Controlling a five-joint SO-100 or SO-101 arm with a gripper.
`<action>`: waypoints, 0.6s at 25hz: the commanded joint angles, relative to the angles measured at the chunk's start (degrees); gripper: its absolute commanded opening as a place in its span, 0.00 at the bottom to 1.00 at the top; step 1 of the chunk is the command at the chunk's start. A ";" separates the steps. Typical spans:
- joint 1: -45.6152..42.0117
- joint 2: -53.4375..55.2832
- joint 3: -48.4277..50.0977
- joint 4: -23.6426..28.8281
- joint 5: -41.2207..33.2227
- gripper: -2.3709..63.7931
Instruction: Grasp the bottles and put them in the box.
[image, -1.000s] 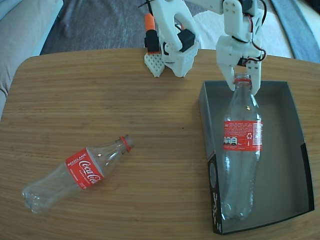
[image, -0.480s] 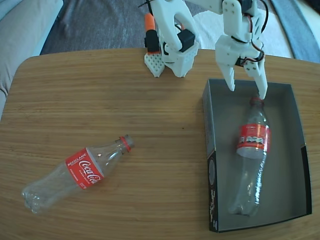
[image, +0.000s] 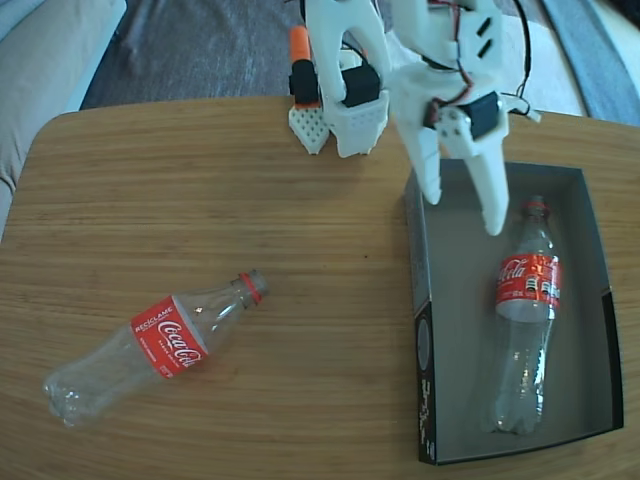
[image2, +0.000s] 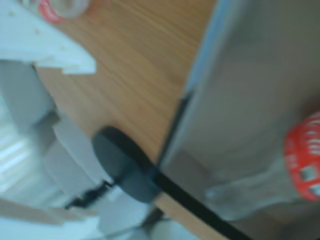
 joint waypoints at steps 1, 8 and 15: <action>8.61 0.70 -5.19 1.85 -1.41 0.54; 33.22 0.70 -7.21 6.68 -15.03 0.54; 42.71 0.70 -5.19 15.29 -34.63 0.55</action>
